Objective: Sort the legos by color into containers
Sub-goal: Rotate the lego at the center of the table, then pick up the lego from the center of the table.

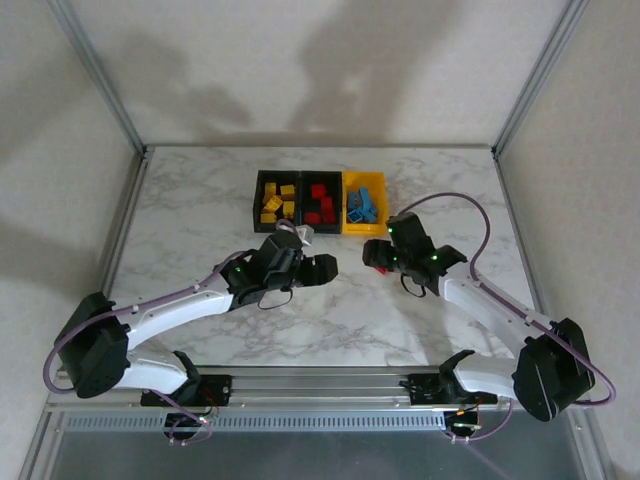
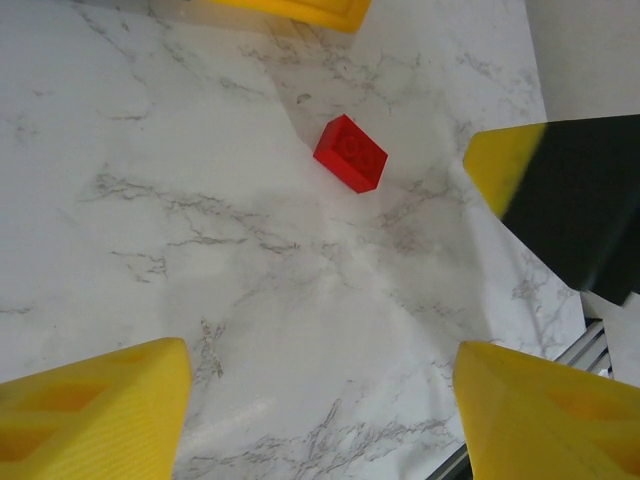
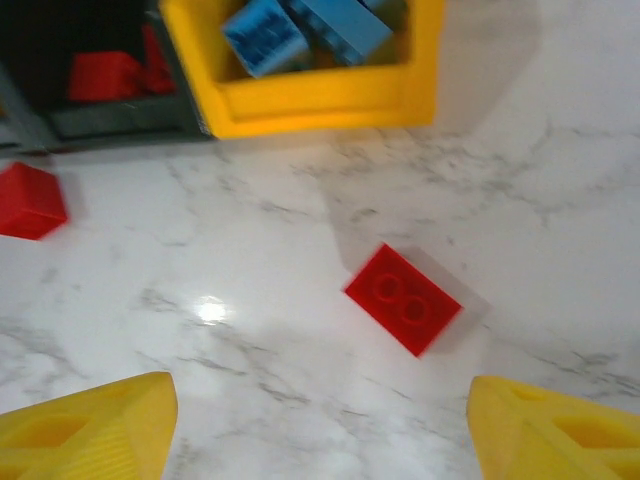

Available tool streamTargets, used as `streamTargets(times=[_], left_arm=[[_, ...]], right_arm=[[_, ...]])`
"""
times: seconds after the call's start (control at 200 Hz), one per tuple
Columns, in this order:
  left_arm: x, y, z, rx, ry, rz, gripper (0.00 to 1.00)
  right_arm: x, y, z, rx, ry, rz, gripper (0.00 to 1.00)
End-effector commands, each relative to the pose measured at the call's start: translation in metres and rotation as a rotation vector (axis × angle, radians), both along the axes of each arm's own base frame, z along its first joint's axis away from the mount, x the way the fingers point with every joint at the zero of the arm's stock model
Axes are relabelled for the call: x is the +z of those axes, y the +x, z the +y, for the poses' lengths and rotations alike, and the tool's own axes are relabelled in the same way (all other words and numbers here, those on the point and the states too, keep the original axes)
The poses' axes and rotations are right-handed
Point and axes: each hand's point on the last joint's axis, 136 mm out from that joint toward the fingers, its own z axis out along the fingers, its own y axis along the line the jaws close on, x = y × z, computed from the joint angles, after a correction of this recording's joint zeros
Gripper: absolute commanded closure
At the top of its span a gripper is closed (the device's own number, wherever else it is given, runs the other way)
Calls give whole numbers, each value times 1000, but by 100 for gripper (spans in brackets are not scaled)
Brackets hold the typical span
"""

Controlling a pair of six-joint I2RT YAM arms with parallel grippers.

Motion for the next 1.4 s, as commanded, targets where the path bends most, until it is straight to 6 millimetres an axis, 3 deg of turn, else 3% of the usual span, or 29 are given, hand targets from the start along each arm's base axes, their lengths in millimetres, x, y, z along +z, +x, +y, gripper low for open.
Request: streamTargets(times=[0.0,0.255,0.466,0.621,0.886,1.031,1.227,1.392], left_arm=[[14,6,-7,-5,-10,-52,30],[8,1,2,16,2,-45,30],[5,-1,9,33,13,-46,30],[3,0,10,38,23,-44,30],[0,2,8,37,26,-44,30],[1,3,6,34,24,-41,30],[2,3,9,43,32,-42,30],[3,2,14,58,31,-49,30]], right_arm=[[-9,10,-5,4,19,-22,18],[-42,40,-3,31,40,-13,15],[-71,49,4,65,25,35,16],[-83,41,10,93,40,79,18],[-84,14,28,168,12,122,24],[-87,16,24,134,-29,119,25],[-104,20,22,88,-102,165,39],[-107,22,25,79,-132,169,61]])
